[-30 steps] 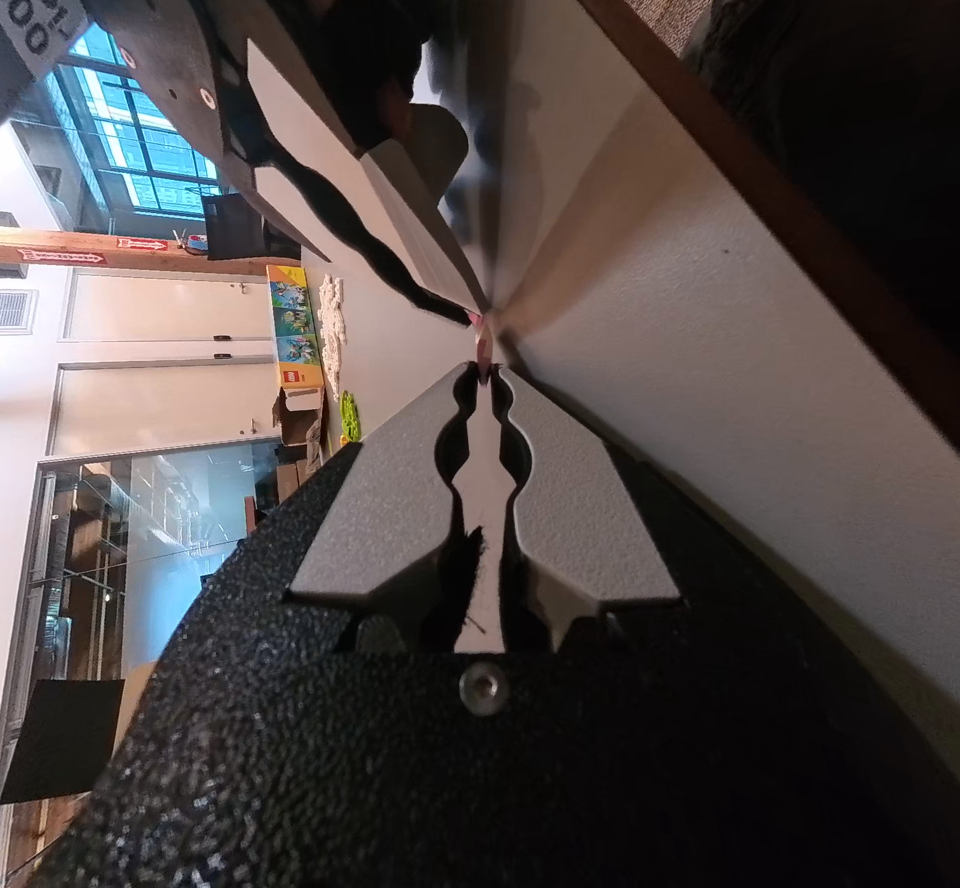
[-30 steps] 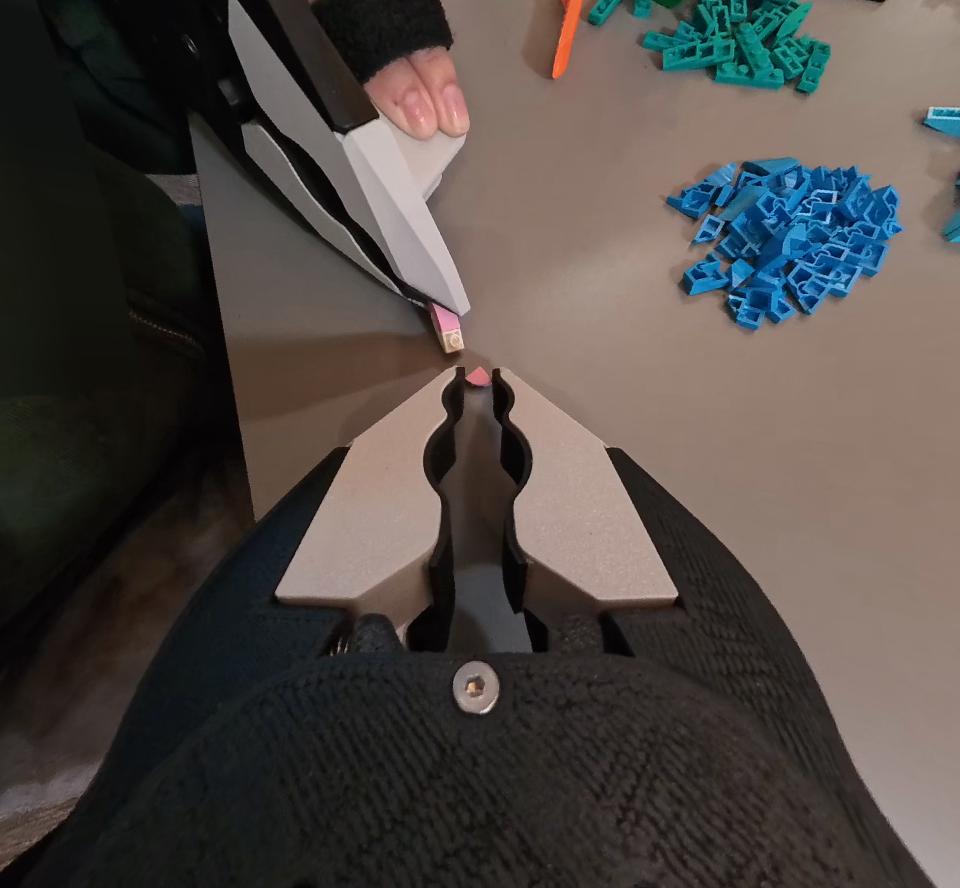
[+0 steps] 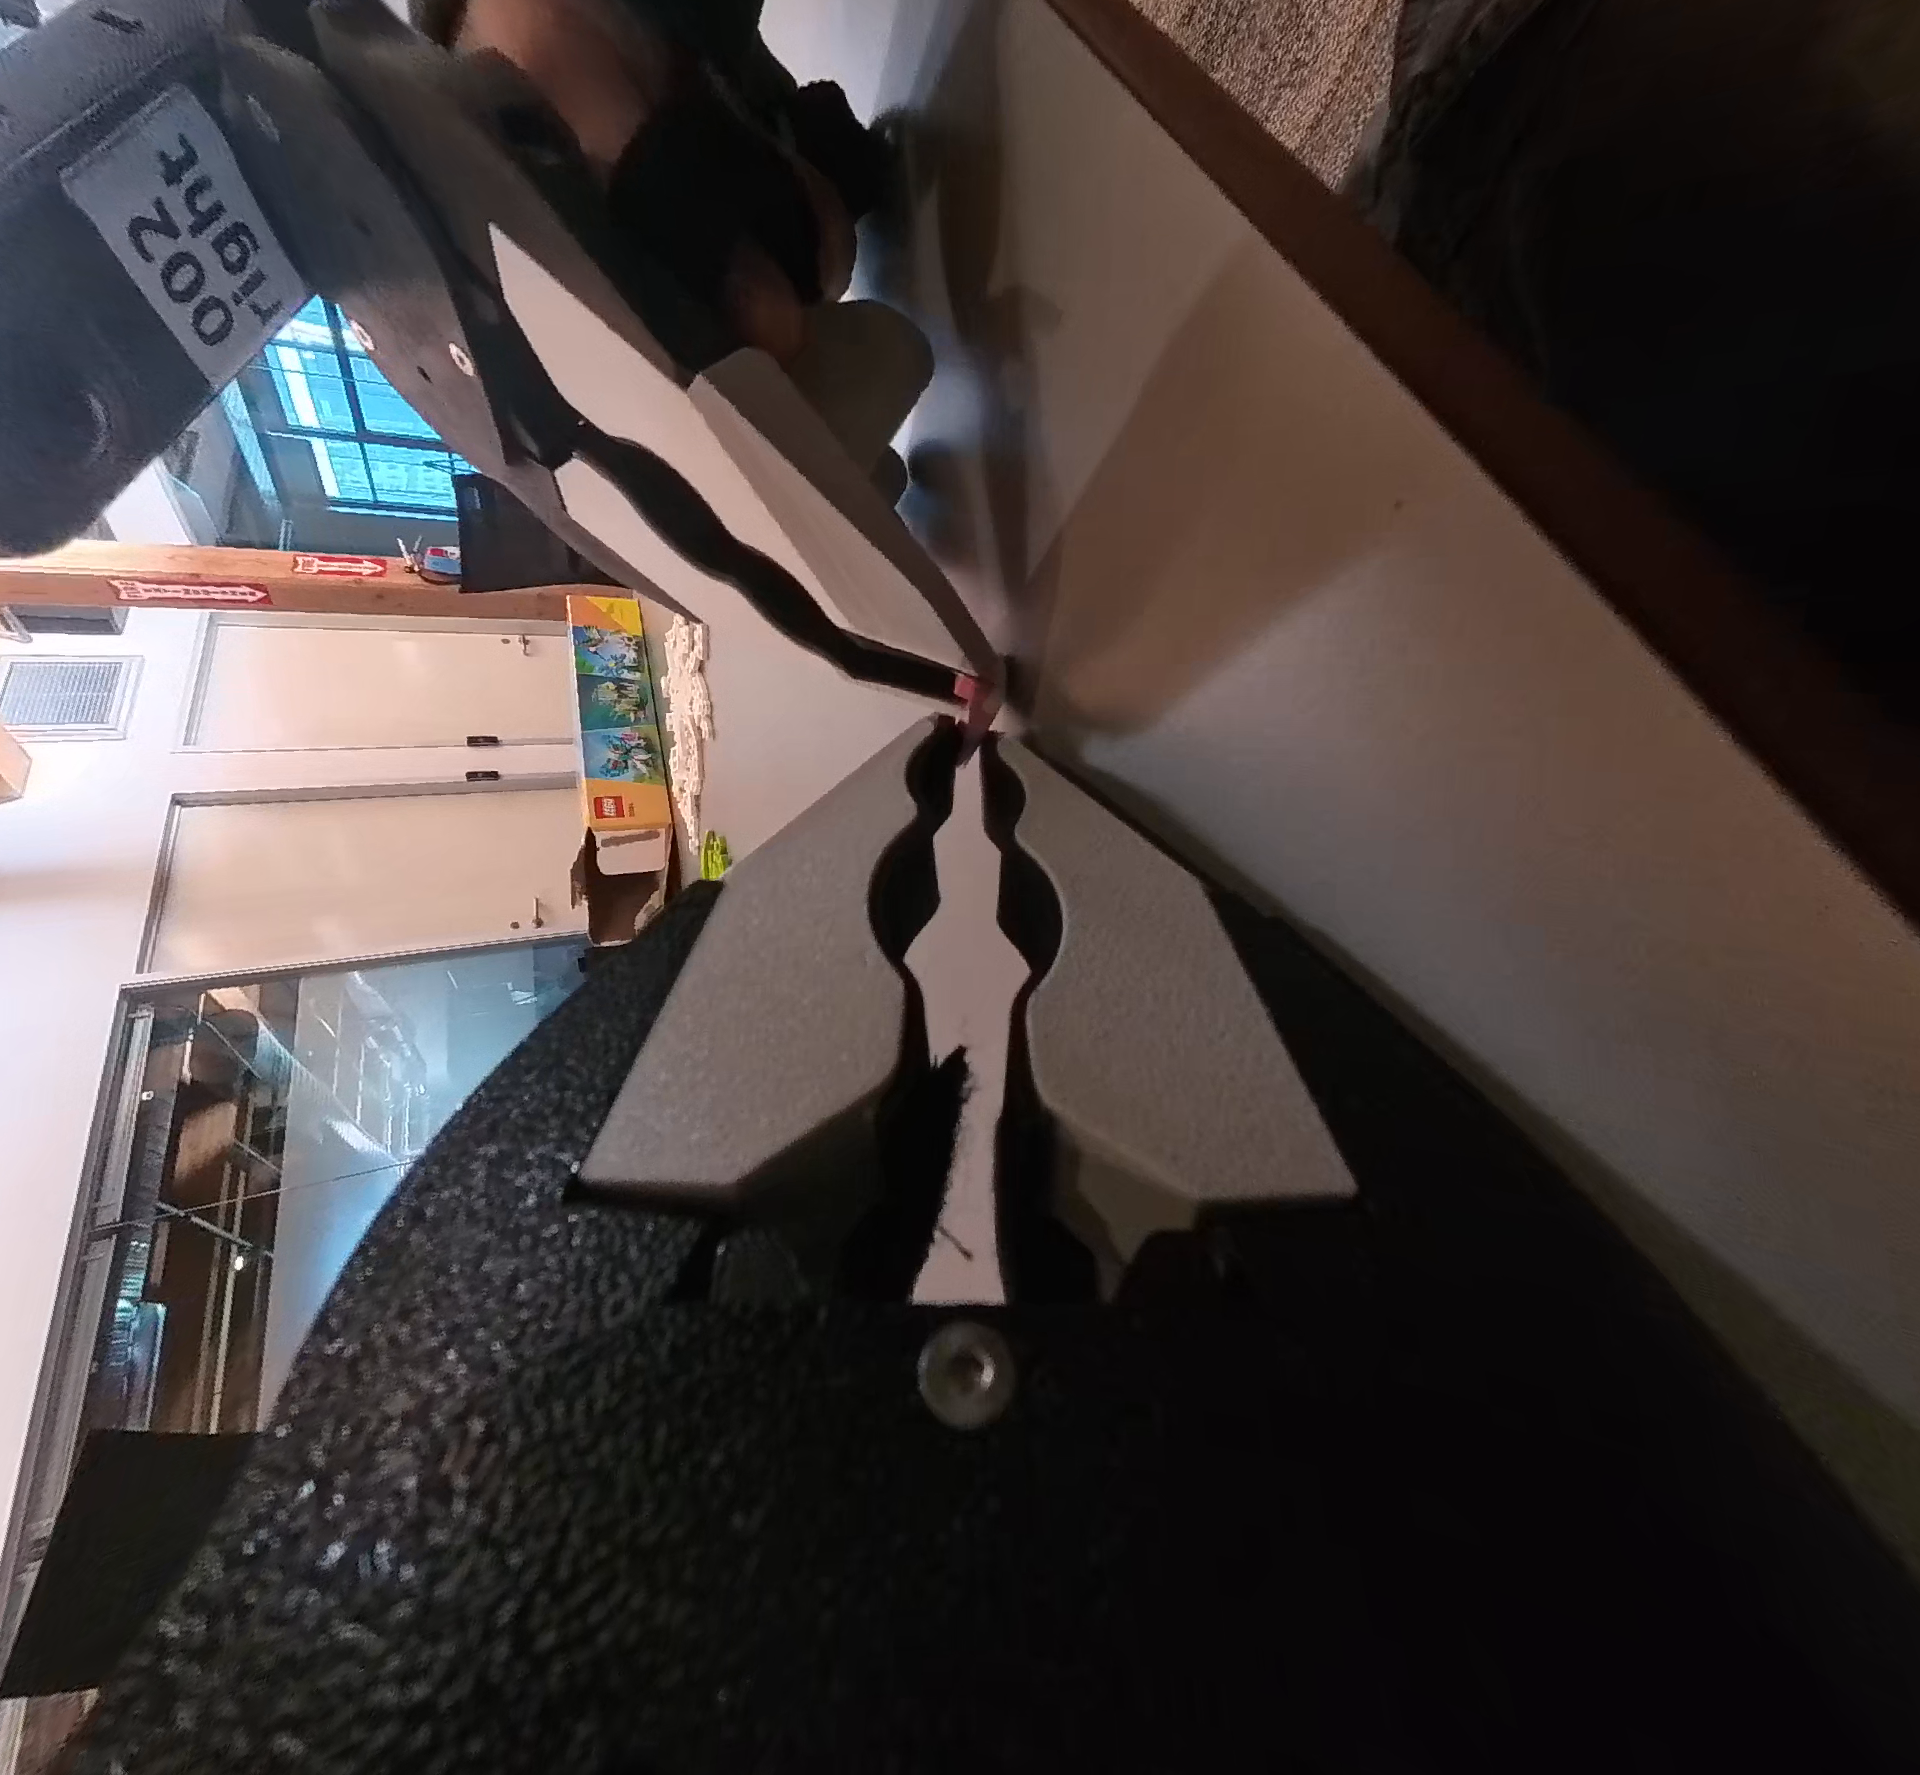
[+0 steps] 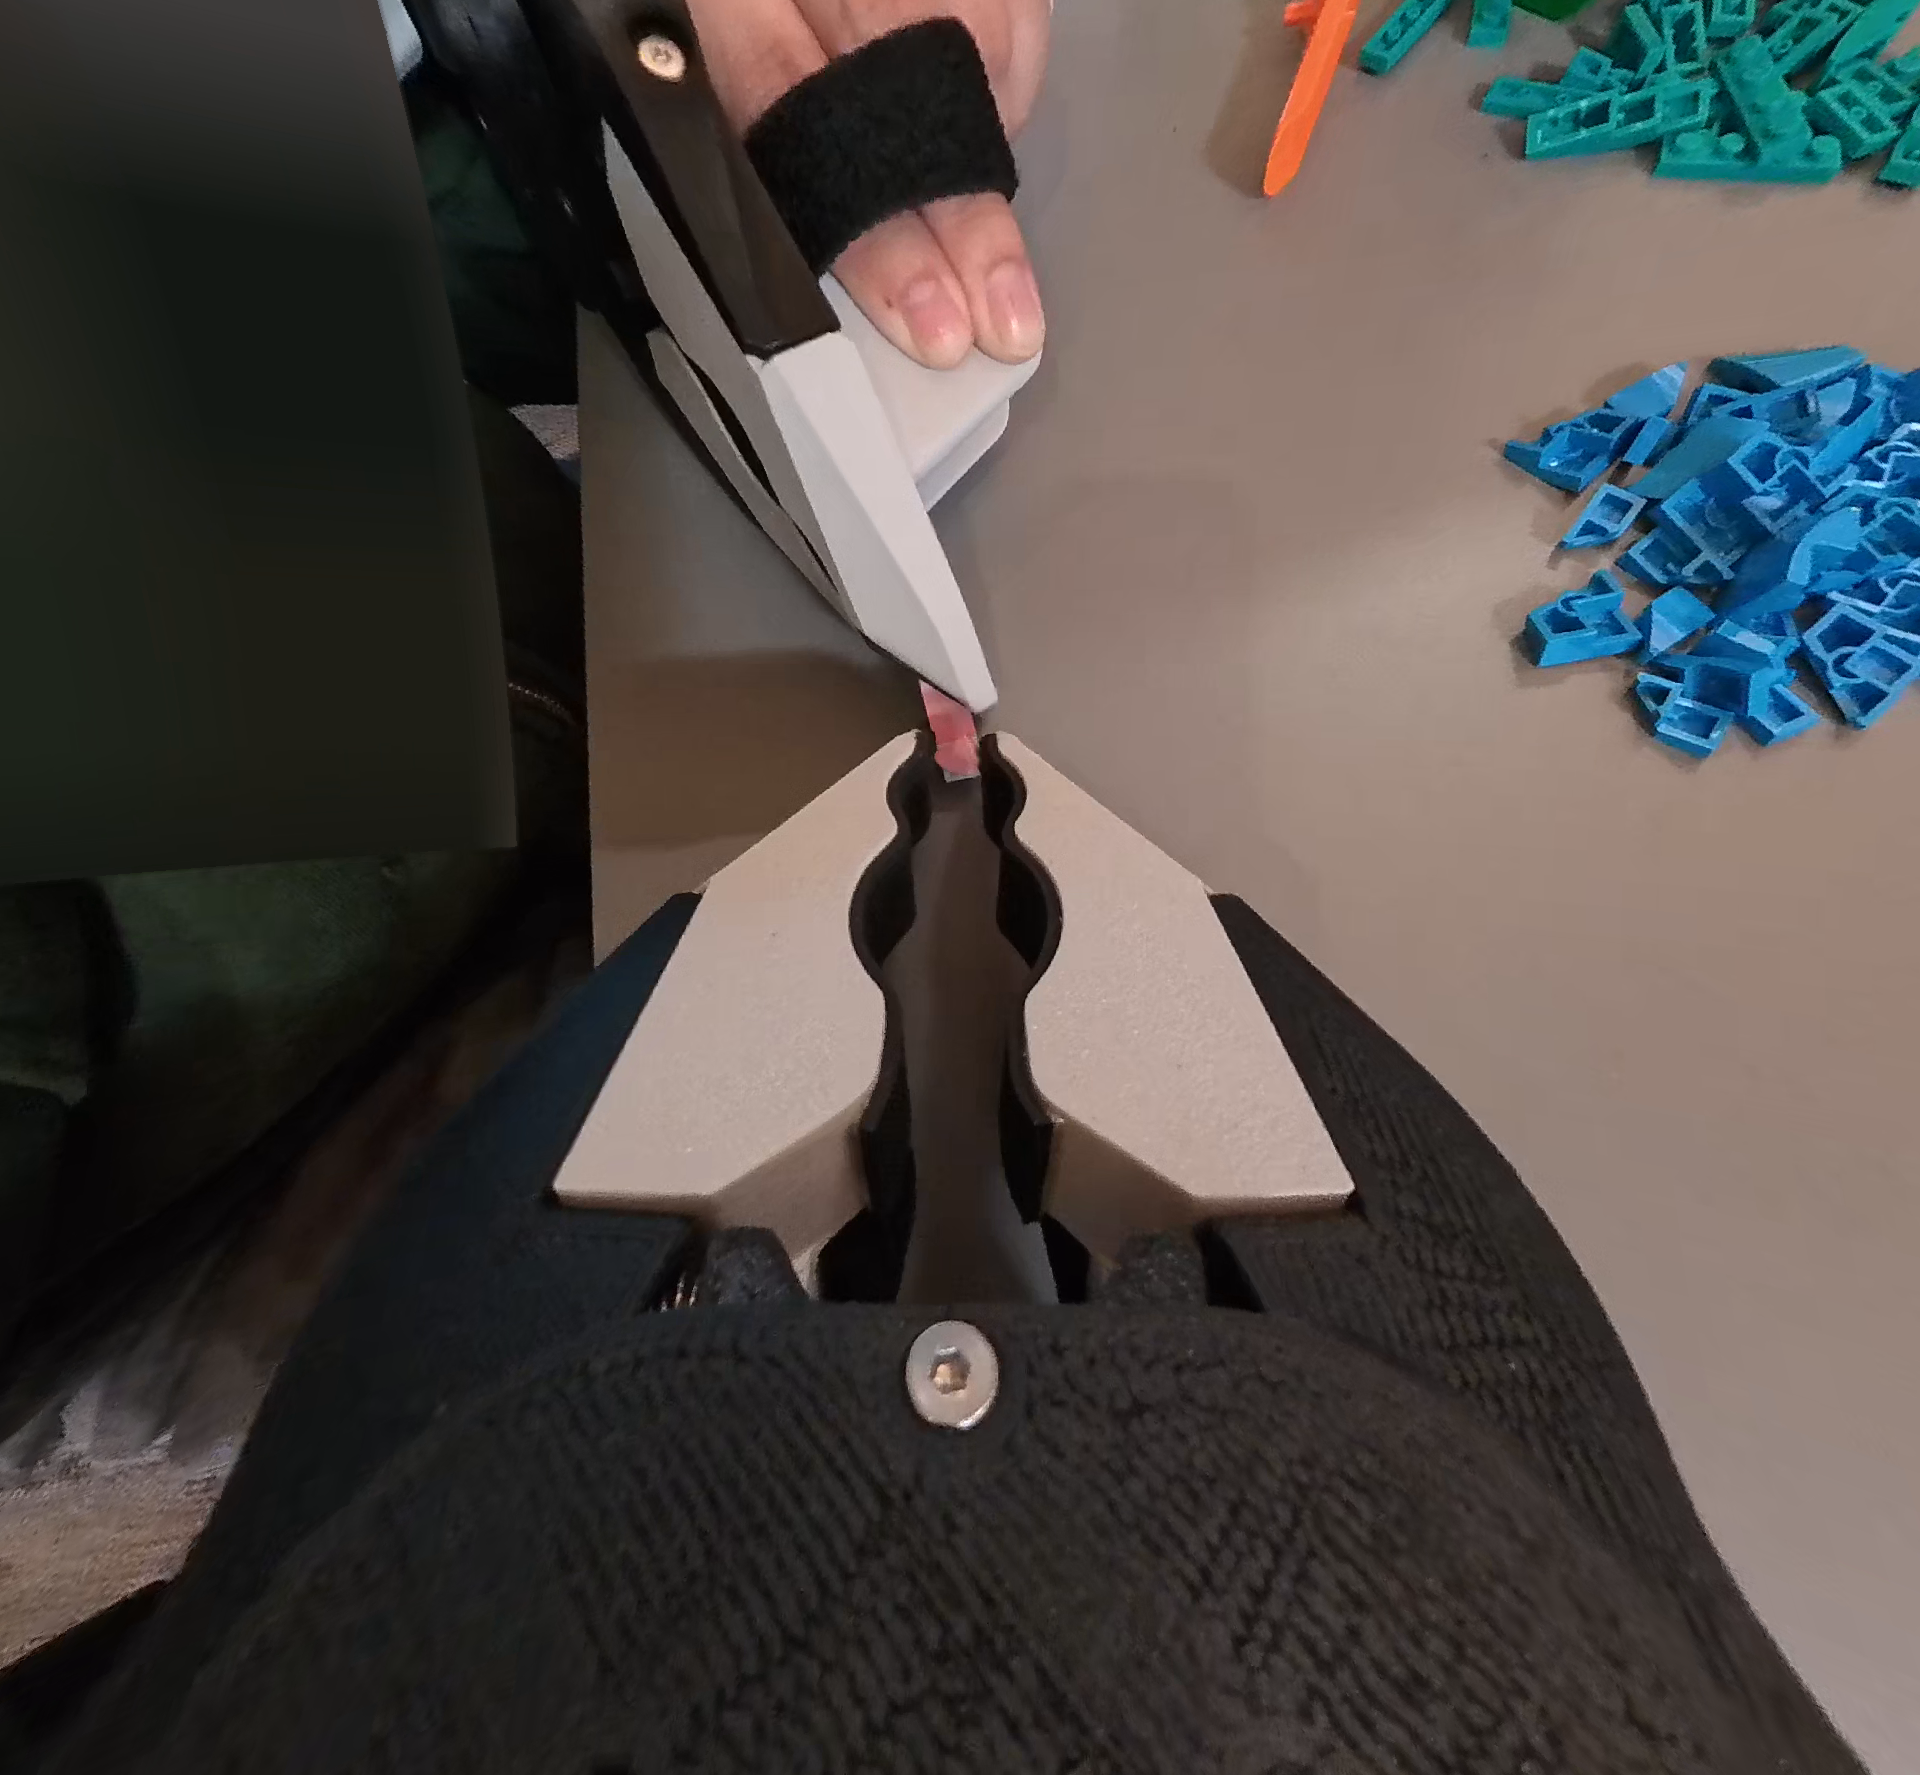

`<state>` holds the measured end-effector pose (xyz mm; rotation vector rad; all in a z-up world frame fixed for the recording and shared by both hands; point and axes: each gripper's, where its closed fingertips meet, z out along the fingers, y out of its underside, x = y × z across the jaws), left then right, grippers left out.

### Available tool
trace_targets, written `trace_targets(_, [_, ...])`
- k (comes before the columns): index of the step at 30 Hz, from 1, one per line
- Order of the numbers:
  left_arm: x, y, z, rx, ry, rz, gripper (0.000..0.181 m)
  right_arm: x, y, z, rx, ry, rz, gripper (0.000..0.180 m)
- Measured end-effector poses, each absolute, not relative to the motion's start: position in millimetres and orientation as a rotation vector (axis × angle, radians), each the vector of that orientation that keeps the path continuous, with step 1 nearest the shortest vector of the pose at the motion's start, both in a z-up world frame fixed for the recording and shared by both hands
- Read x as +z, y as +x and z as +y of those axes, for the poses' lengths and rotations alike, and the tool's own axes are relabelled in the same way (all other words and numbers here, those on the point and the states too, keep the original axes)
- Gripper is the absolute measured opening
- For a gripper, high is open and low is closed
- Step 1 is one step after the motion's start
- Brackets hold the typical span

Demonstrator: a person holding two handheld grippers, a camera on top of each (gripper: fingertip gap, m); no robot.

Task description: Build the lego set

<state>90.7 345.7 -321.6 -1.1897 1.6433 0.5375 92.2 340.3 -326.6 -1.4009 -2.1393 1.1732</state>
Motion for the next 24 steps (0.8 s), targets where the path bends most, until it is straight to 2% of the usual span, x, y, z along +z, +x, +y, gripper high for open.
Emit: trace_targets(24, [-322.2,90.7,346.7,0.532,-1.197,1.639,0.002,-326.2,92.2,341.2,1.181,-1.412,-2.135,0.011])
